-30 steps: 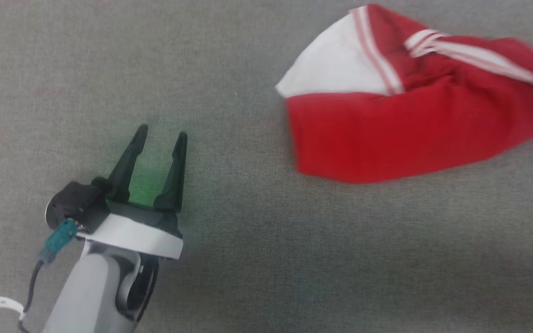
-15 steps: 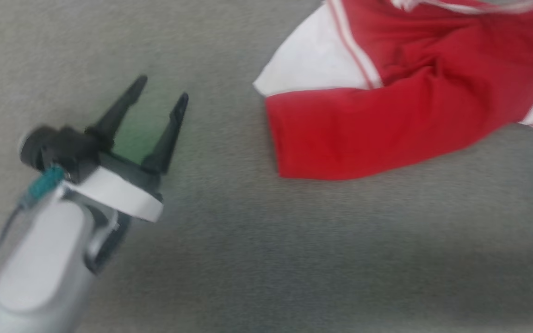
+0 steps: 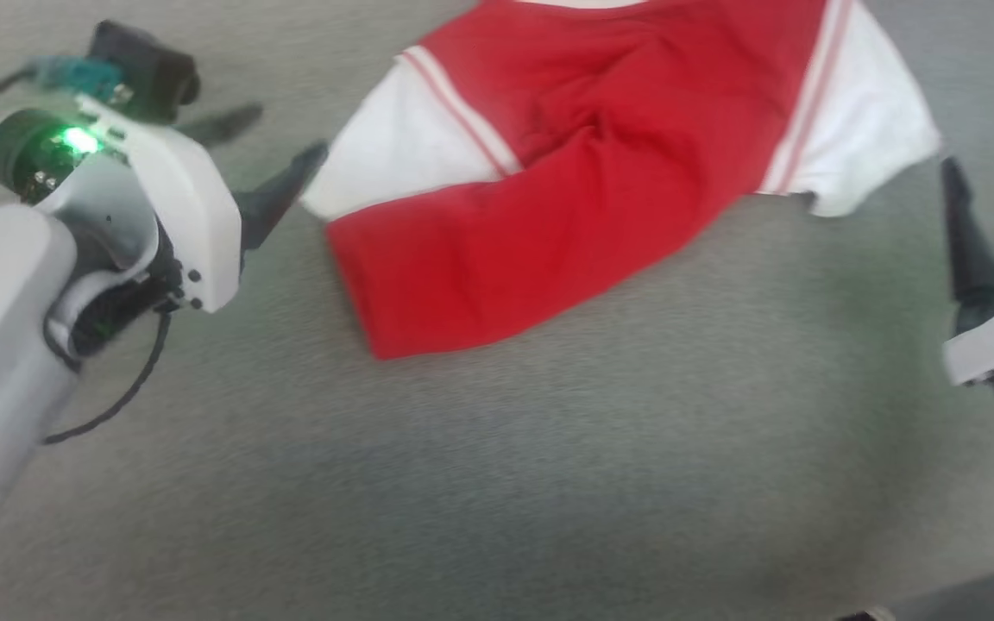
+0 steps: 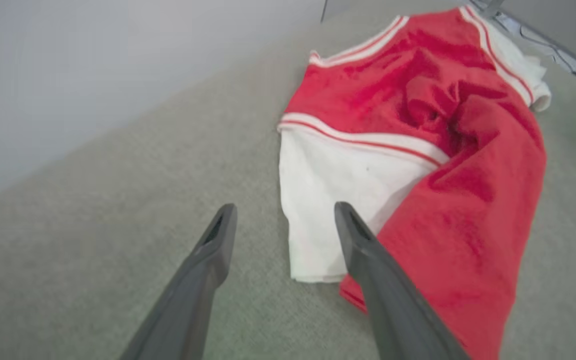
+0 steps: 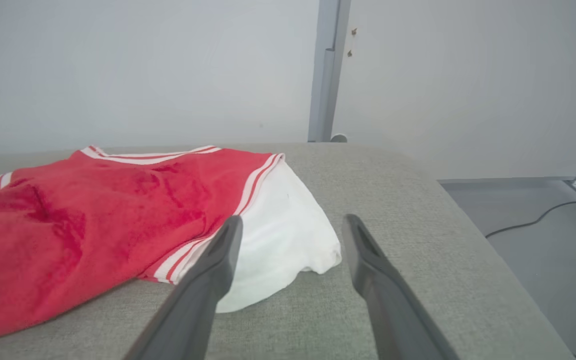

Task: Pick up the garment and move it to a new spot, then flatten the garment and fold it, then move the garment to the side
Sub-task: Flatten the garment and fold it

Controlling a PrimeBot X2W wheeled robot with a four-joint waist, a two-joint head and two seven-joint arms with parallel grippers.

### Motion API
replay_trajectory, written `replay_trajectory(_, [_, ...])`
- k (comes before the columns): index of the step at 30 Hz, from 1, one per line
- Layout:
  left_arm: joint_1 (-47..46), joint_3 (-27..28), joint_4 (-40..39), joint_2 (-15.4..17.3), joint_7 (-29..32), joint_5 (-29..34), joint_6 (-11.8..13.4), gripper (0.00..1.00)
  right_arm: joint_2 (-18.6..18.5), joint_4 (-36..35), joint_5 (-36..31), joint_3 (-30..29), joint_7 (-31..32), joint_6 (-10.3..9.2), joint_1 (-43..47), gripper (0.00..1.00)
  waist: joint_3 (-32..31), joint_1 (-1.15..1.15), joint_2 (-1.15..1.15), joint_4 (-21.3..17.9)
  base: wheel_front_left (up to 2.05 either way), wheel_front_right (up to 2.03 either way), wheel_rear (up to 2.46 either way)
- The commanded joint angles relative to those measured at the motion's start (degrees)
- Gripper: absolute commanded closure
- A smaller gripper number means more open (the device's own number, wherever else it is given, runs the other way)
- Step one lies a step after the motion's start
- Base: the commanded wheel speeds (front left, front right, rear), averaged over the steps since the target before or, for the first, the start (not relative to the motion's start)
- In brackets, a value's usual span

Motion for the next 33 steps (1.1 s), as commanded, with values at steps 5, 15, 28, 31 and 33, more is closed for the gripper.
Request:
replay_trajectory(5, [-5.6, -3.8, 6.6, 0.5, 14.4, -7.7, -0.1, 0.0, 3.0, -4.1, -0.4, 1.0, -0.4, -0.06, 2.6, 0.0, 1.2, 0.0, 0.0, -5.2, 0.0, 0.0, 0.0])
replay_trajectory(15, [-8.2, -7.1, 13.9, -2.1, 29.6, -17.2, -0.1, 0.99, 5.1, -7.4, -1.6, 0.5, 0.8, -0.06, 4.5, 0.0, 2.8, 0.0, 0.0, -8.3, 0.0, 0.0, 0.0])
replay_trajectory(28, [-10.0, -4.8, 18.4, 2.9, 22.6, -16.5, 0.0, 1.0, 4.1, -9.4, -3.3, -1.0, 3.1, -0.06, 5.3, 0.0, 1.3, 0.0, 0.0, -3.0, 0.0, 0.0, 0.0])
replay_trajectory(31, [-9.6, -4.8, 18.5, 4.2, 21.1, -16.4, 0.0, 1.0, 3.9, -9.8, -3.2, -0.6, 3.8, -0.06, 5.2, 0.0, 1.3, 0.0, 0.0, -1.8, 0.0, 0.0, 0.0])
replay_trajectory(33, [-9.5, -4.9, 18.5, 4.6, 19.6, -16.0, 0.0, 1.0, 3.5, -10.0, -3.3, -0.3, 4.3, -0.06, 5.0, 0.0, 1.3, 0.0, 0.0, -1.1, 0.0, 0.0, 0.0])
